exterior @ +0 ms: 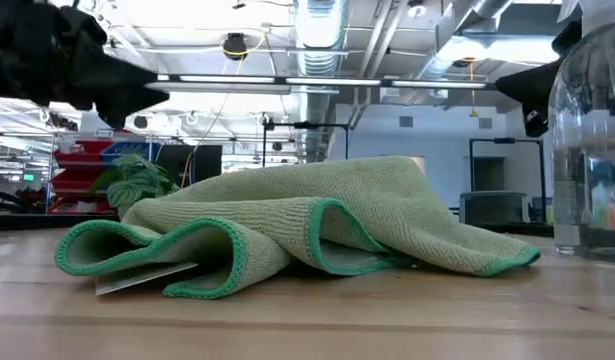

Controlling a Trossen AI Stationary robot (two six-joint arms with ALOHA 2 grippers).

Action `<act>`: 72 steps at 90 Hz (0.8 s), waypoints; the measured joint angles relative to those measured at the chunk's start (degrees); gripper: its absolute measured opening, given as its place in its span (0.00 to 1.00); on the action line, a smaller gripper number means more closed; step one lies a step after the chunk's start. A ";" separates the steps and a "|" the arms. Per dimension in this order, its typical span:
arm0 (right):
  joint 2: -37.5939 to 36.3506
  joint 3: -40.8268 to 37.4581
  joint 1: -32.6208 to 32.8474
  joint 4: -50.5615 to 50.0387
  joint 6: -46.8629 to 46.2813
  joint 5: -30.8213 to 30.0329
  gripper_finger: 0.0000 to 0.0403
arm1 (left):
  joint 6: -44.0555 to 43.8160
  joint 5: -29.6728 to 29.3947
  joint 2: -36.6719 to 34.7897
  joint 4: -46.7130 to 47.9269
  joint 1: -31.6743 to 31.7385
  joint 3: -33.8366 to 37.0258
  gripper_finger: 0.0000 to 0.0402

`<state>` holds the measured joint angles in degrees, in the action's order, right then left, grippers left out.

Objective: Apply microfiber cloth
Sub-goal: Return to Home Position

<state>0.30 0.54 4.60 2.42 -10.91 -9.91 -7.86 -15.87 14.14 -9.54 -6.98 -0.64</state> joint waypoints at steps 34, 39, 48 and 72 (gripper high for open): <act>0.02 -0.02 0.00 -0.01 -0.08 -0.35 0.00 | -0.74 0.32 0.87 6.14 0.00 -0.07 0.50; 0.02 -0.02 0.00 -0.02 -0.15 -0.35 0.00 | -0.74 0.25 0.83 6.15 0.00 -0.07 0.50; 0.02 -0.04 0.00 -0.04 -0.18 -0.37 0.00 | -0.74 0.21 -0.48 6.32 -0.04 -0.04 0.50; 0.02 -0.04 0.00 -0.03 -0.16 -0.37 0.00 | 6.69 0.17 -11.23 6.39 3.33 -0.04 0.50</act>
<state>0.32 0.49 4.60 2.39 -11.07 -10.28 -1.17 -15.71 2.90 -3.15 -3.65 -0.69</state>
